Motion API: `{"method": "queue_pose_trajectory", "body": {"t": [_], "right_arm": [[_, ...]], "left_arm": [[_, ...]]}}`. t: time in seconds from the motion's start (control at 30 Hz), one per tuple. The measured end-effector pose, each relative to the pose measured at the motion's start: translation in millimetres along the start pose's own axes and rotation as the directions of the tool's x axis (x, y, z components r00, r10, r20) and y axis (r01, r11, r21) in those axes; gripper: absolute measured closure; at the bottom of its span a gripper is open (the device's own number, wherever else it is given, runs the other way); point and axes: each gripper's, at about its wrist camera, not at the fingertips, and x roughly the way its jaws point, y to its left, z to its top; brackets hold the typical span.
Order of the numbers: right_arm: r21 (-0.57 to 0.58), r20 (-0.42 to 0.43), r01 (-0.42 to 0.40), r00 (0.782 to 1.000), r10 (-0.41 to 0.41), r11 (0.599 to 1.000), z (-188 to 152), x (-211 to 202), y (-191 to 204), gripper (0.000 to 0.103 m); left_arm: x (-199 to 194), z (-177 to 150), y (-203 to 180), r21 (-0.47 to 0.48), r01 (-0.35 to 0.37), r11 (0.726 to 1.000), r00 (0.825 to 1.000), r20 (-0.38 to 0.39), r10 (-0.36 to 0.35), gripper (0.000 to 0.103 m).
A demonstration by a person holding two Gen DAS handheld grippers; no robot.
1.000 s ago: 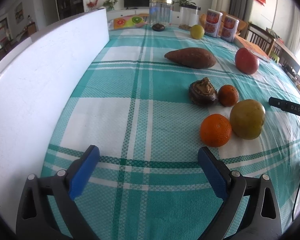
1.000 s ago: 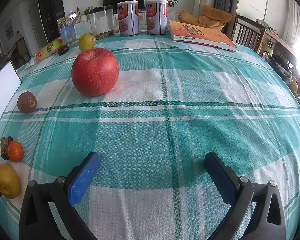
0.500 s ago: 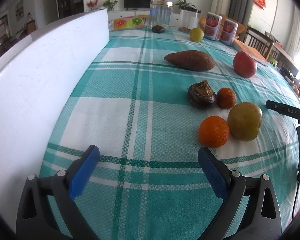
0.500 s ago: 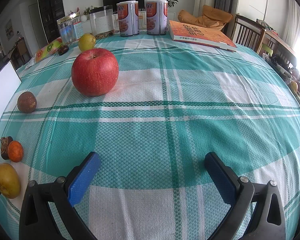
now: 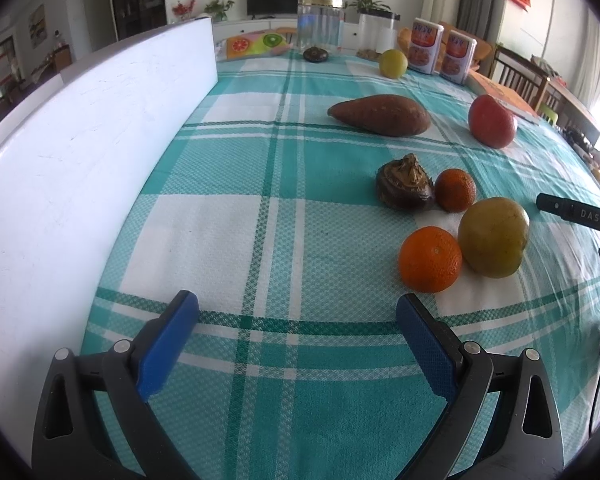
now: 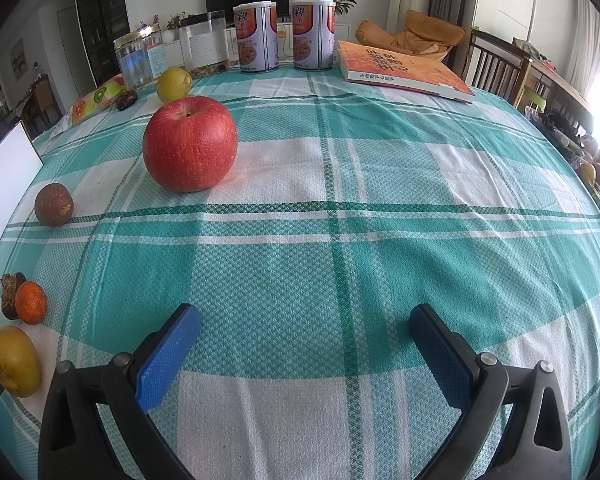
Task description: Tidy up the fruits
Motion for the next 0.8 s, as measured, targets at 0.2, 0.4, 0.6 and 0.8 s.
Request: {"method": "queue_pose_trajectory", "body": {"t": [0.2,0.4,0.6,0.8], "right_arm": [[0.0,0.0,0.0,1.0,0.0,1.0,0.0,0.0,0.0,0.0],[0.0,0.0,0.0,1.0,0.0,1.0,0.0,0.0,0.0,0.0],[0.0,0.0,0.0,1.0,0.0,1.0,-0.1,0.0,-0.1,0.0],[0.0,0.0,0.0,1.0,0.0,1.0,0.0,0.0,-0.1,0.0]], "left_arm": [[0.7,0.0,-1.7,0.011,-0.011,1.0,1.0,-0.005,0.011,0.003],[0.8,0.1,-1.7,0.011,-0.01,1.0,1.0,-0.005,0.01,0.003],[0.7,0.2,-1.8,0.011,-0.011,1.0,1.0,-0.005,0.011,0.003],[1.8,0.3,-2.5,0.014,-0.013,1.0,1.0,-0.007,0.013,0.002]]}}
